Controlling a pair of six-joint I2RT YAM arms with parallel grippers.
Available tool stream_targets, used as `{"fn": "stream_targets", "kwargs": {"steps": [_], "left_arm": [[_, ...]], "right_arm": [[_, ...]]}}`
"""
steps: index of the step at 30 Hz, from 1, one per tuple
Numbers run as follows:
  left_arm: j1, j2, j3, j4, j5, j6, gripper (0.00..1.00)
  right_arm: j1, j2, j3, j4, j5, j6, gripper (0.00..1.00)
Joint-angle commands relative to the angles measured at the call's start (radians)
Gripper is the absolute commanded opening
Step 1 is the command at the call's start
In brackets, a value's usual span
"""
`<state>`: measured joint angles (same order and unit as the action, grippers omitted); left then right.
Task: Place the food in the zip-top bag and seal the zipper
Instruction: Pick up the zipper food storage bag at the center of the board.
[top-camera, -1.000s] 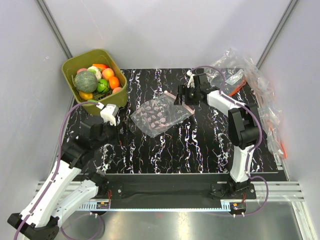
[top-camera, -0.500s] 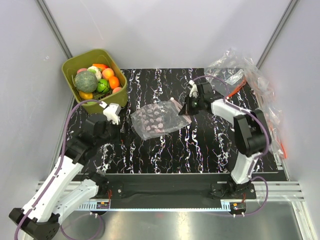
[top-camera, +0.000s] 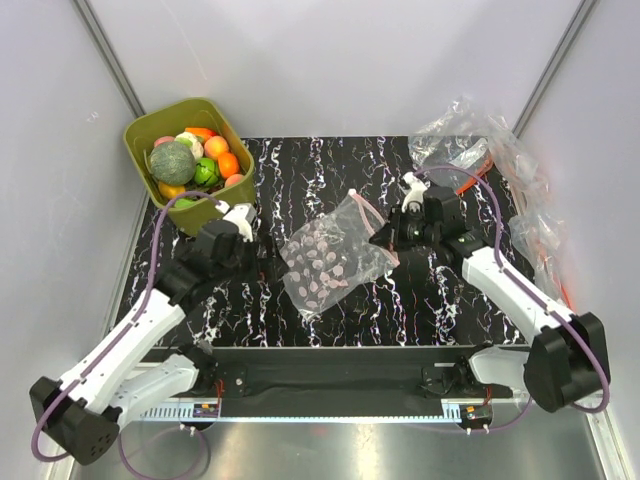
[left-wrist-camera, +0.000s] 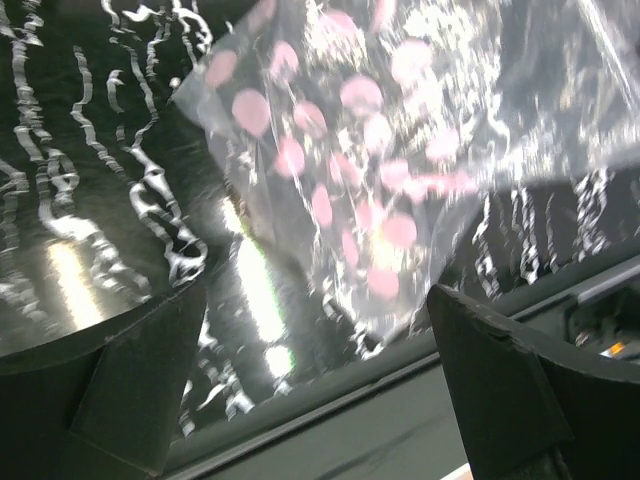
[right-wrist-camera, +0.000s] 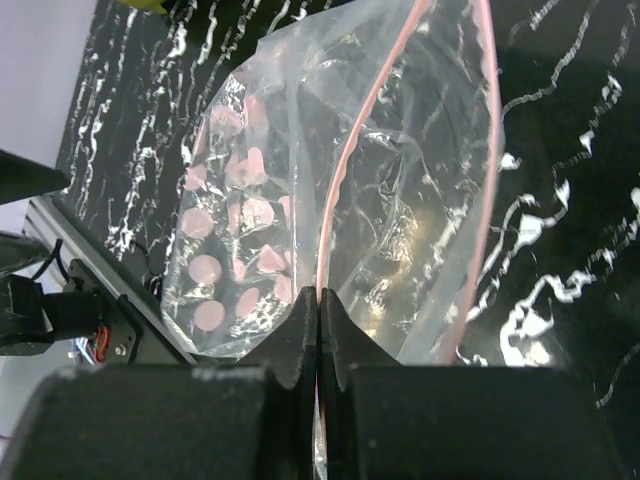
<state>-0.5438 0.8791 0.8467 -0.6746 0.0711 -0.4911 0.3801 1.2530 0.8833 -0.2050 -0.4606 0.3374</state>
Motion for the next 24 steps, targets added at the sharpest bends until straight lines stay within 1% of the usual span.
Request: {"fn": "stream_targets", "kwargs": {"steps": [1, 2, 4, 9, 11, 14, 18, 19, 20, 22, 23, 24], "left_arm": [[-0.019, 0.034, -0.067, 0.206, 0.012, -0.115, 0.99], [-0.039, 0.047, -0.105, 0.239, 0.022, -0.130, 0.99], [-0.062, 0.069, -0.126, 0.311, 0.013, -0.164, 0.99], [-0.140, 0.136, -0.164, 0.397, -0.042, -0.199, 0.99], [-0.166, 0.159, -0.178, 0.406, -0.066, -0.208, 0.99], [-0.180, 0.185, -0.213, 0.429, -0.103, -0.222, 0.99], [-0.199, 0.208, -0.276, 0.532, -0.077, -0.260, 0.97], [-0.212, 0.216, -0.285, 0.541, -0.091, -0.265, 0.91], [-0.219, 0.216, -0.290, 0.547, -0.099, -0.268, 0.91], [-0.225, 0.225, -0.302, 0.573, -0.109, -0.274, 0.65], [-0.225, 0.228, -0.308, 0.583, -0.114, -0.277, 0.55], [-0.226, 0.234, -0.311, 0.601, -0.113, -0.280, 0.34]], "right_arm": [[0.005, -0.069, -0.035, -0.034, 0.054, -0.001, 0.00], [0.006, -0.098, -0.040, -0.040, 0.059, -0.006, 0.00], [0.005, -0.119, -0.046, -0.063, 0.068, -0.018, 0.00], [0.008, -0.176, -0.049, -0.102, 0.086, -0.029, 0.00], [0.006, -0.185, -0.049, -0.112, 0.091, -0.034, 0.00], [0.006, -0.199, -0.060, -0.105, 0.083, -0.026, 0.00], [0.008, -0.210, -0.067, -0.103, 0.082, -0.014, 0.00], [0.009, -0.214, -0.069, -0.103, 0.083, -0.011, 0.00], [0.009, -0.219, -0.069, -0.103, 0.082, -0.008, 0.00], [0.009, -0.222, -0.066, -0.116, 0.085, -0.009, 0.00], [0.011, -0.227, -0.061, -0.120, 0.086, -0.011, 0.00], [0.011, -0.228, -0.060, -0.129, 0.089, -0.011, 0.00]]}}
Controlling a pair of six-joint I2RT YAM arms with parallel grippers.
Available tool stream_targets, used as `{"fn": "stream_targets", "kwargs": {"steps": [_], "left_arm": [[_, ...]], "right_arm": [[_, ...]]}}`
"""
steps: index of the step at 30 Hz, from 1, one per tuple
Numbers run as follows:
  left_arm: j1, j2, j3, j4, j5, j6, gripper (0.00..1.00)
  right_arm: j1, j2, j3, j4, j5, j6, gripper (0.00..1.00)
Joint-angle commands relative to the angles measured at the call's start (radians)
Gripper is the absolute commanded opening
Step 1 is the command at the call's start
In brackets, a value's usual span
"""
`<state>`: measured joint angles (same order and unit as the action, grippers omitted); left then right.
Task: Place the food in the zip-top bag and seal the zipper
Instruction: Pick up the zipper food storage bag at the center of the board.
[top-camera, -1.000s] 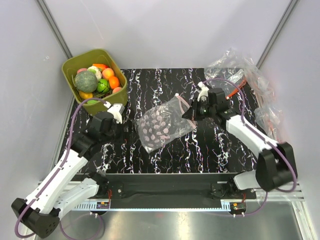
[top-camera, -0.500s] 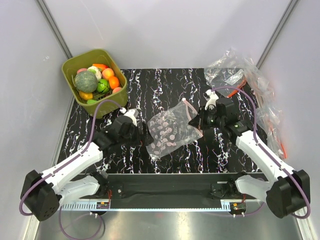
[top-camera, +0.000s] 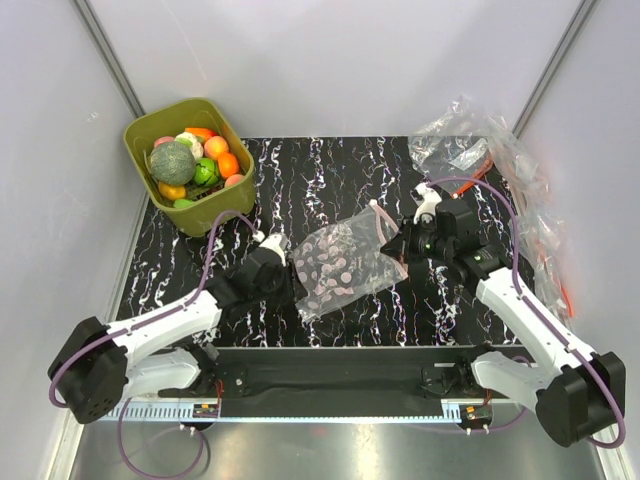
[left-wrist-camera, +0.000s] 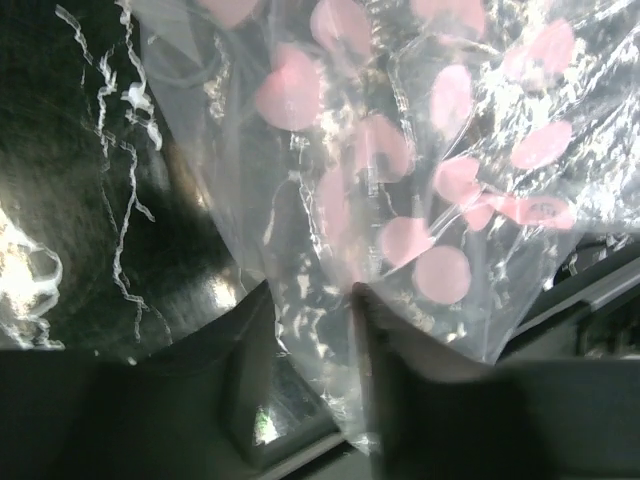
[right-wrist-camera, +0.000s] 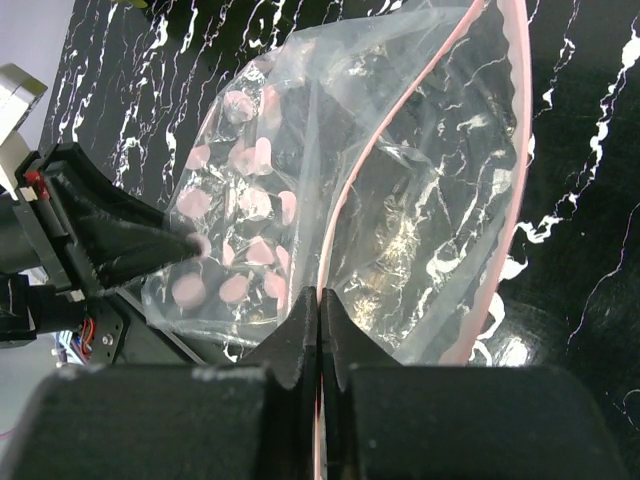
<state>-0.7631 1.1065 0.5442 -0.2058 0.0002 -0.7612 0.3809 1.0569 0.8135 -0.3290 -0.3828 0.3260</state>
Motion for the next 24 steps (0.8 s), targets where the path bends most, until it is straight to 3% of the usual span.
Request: {"fn": "stream_targets", "kwargs": {"steps": [1, 3, 14, 19, 23, 24], "left_arm": [[-0.007, 0.018, -0.010, 0.135, -0.043, -0.013, 0.23], [-0.008, 0.023, -0.010, 0.135, -0.054, -0.023, 0.00], [-0.002, -0.088, -0.231, 0.342, -0.071, -0.104, 0.00], [-0.002, -0.134, -0.253, 0.338, -0.068, -0.075, 0.00], [-0.004, -0.189, -0.170, 0.196, -0.065, -0.023, 0.54], [-0.004, -0.207, -0.146, 0.150, -0.075, -0.017, 0.77]], "right_arm": [[0.010, -0.032, 0.010, -0.008, 0.015, 0.001, 0.00], [0.010, -0.038, 0.013, -0.022, 0.031, 0.002, 0.00], [0.007, -0.175, 0.120, -0.088, 0.160, 0.137, 0.00], [0.007, -0.132, 0.164, -0.084, 0.062, 0.139, 0.00], [0.010, -0.080, 0.229, -0.113, 0.018, 0.093, 0.00], [0.012, -0.069, 0.249, -0.151, 0.033, 0.064, 0.00]]}}
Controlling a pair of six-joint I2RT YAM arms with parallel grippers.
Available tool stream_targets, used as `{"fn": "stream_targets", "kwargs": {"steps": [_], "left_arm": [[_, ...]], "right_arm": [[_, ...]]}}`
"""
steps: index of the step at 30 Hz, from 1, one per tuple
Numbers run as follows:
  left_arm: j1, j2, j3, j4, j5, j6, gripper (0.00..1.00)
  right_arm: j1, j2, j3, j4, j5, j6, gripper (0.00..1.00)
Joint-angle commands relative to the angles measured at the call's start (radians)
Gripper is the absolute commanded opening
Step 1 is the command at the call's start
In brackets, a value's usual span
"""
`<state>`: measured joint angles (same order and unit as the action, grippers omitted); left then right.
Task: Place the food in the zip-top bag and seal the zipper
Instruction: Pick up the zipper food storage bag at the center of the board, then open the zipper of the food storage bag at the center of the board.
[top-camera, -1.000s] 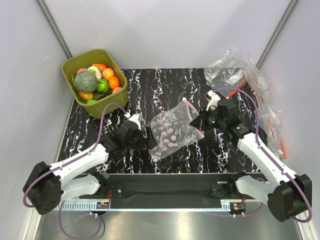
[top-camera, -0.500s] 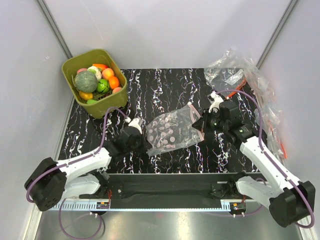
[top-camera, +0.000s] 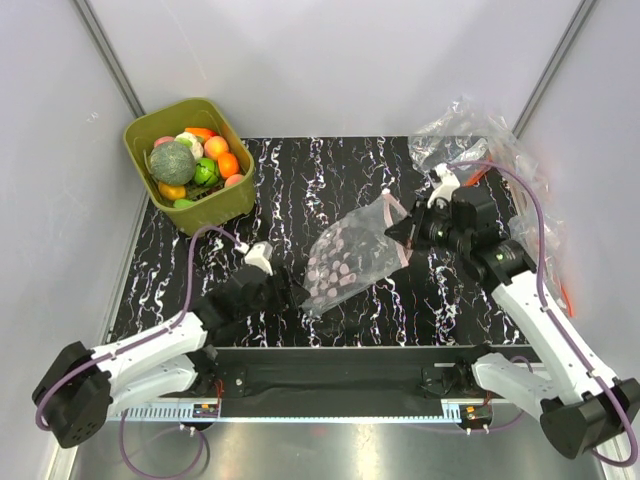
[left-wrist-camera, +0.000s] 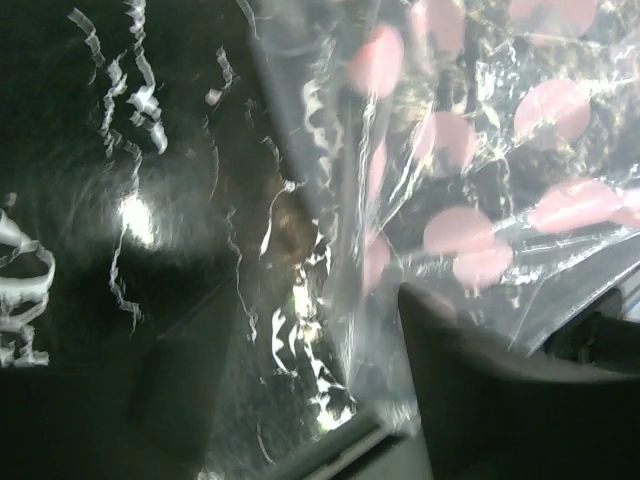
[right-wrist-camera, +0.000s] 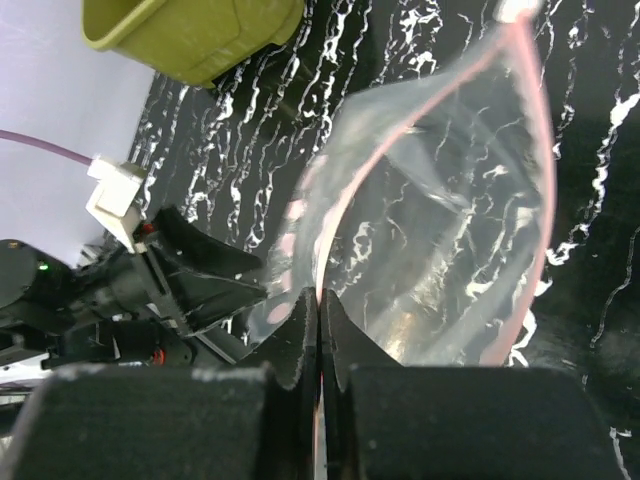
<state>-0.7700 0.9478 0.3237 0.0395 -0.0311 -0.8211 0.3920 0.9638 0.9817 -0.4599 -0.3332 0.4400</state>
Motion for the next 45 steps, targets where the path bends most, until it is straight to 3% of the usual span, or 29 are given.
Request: {"fn": "stream_targets", "kwargs": {"steps": [1, 5, 8, 12, 17, 25, 43, 45], "left_arm": [[0.003, -0.087, 0.130, -0.137, -0.062, 0.049, 0.83], [0.001, -0.149, 0.314, -0.372, -0.113, 0.092, 0.98], [0.003, -0.118, 0.444, -0.462, -0.102, 0.132, 0.99], [0.003, 0.033, 0.711, -0.520, -0.082, 0.165, 0.99], [0.008, 0.206, 0.922, -0.560, -0.037, 0.159, 0.99], [0.011, 0.319, 0.936, -0.446, 0.072, 0.105, 0.99], [0.011, 0.348, 0.979, -0.432, 0.069, 0.063, 0.99], [0.009, 0.361, 0.982, -0.431, 0.071, 0.062, 0.94]], "right_arm": [[0.013, 0.047, 0.124, -0.040, -0.006, -0.064, 0.00], [0.066, 0.096, 0.234, -0.147, 0.109, -0.136, 0.00], [0.109, 0.142, 0.308, -0.180, 0.131, -0.187, 0.00], [0.157, 0.182, 0.357, -0.184, 0.102, -0.248, 0.00], [0.192, 0.197, 0.371, -0.178, 0.068, -0.294, 0.00], [0.217, 0.204, 0.273, -0.141, 0.002, -0.308, 0.00], [0.338, 0.211, 0.253, -0.122, 0.010, -0.316, 0.00], [0.347, 0.208, 0.256, -0.114, 0.002, -0.319, 0.00]]}}
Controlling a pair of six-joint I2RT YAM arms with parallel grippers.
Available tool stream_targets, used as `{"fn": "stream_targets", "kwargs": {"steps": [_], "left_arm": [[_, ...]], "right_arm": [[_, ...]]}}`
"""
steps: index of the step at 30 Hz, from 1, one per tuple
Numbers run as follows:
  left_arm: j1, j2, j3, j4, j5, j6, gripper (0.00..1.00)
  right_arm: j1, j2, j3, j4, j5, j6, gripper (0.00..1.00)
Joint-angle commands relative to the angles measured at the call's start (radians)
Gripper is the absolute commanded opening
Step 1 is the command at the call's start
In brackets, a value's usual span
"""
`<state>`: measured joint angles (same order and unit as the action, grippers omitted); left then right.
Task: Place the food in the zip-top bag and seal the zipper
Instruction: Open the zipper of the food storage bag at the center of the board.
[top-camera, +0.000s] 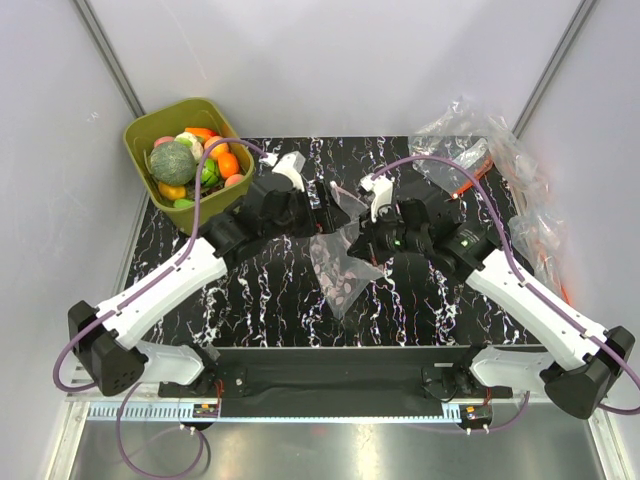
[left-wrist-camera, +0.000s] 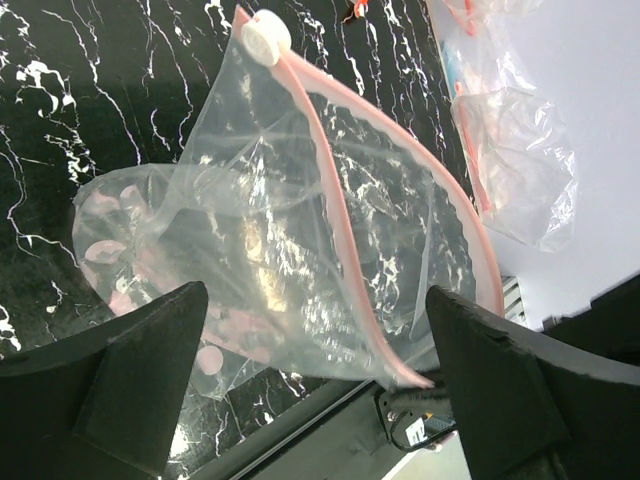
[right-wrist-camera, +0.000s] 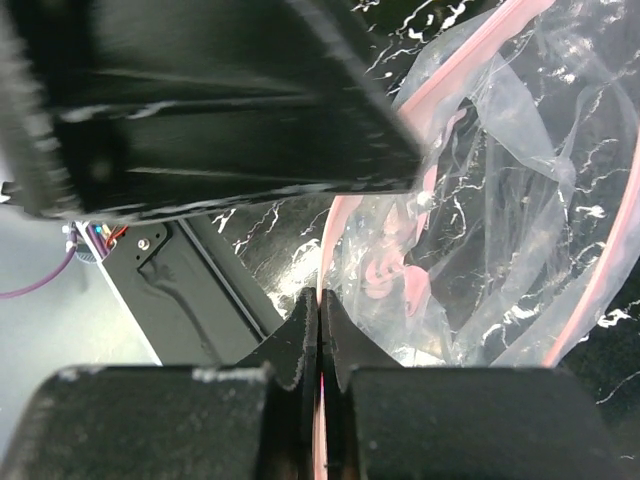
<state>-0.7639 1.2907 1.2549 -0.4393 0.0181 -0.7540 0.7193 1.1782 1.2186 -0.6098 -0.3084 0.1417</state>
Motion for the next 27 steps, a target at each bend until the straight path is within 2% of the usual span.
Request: {"fn": "stream_targets", "kwargs": {"steps": [1, 2, 3, 5, 6, 8, 9, 10, 11, 12, 18, 27], "left_arm": [[0.005, 0.021, 0.054, 0.053, 0.025, -0.005, 0.90], [0.003, 0.022, 0.057, 0.054, 0.028, -0.004, 0.86], [0.003, 0.027, 0.060, 0.056, 0.026, -0.004, 0.74], [0.005, 0.030, 0.063, 0.056, 0.028, -0.002, 0.63], [0.005, 0.030, 0.063, 0.054, 0.026, -0.002, 0.49], [0.005, 0.025, 0.057, 0.056, 0.028, 0.001, 0.33], [0.003, 0.021, 0.055, 0.057, 0.026, 0.001, 0.18], [0.005, 0.019, 0.054, 0.057, 0.026, 0.002, 0.10], [0.003, 0.015, 0.051, 0.057, 0.025, 0.005, 0.04], [0.003, 0.007, 0.043, 0.057, 0.022, 0.007, 0.00], [0.003, -0.033, 0.000, 0.054, -0.010, 0.030, 0.00], [0.003, -0.044, -0.009, 0.053, -0.015, 0.039, 0.00]], "right_arm": [[0.023, -0.008, 0.022, 0.035, -0.026, -0.021, 0.00], [0.032, -0.006, 0.027, 0.036, -0.031, -0.022, 0.00], [0.037, -0.008, 0.030, 0.035, -0.029, -0.027, 0.00], [0.052, -0.006, 0.042, 0.030, -0.029, -0.030, 0.00], [0.055, -0.005, 0.047, 0.030, -0.031, -0.033, 0.01], [0.066, -0.003, 0.056, 0.025, -0.031, -0.037, 0.01], [0.068, 0.000, 0.059, 0.024, -0.029, -0.037, 0.02], [0.071, 0.003, 0.067, 0.019, -0.031, -0.037, 0.04], [0.074, 0.004, 0.070, 0.010, -0.021, -0.039, 0.11], [0.071, 0.006, 0.074, 0.004, -0.014, -0.039, 0.28], [0.074, -0.025, 0.162, -0.065, 0.071, 0.019, 0.38], [0.074, 0.052, 0.447, -0.286, 0.264, 0.067, 0.50]]}}
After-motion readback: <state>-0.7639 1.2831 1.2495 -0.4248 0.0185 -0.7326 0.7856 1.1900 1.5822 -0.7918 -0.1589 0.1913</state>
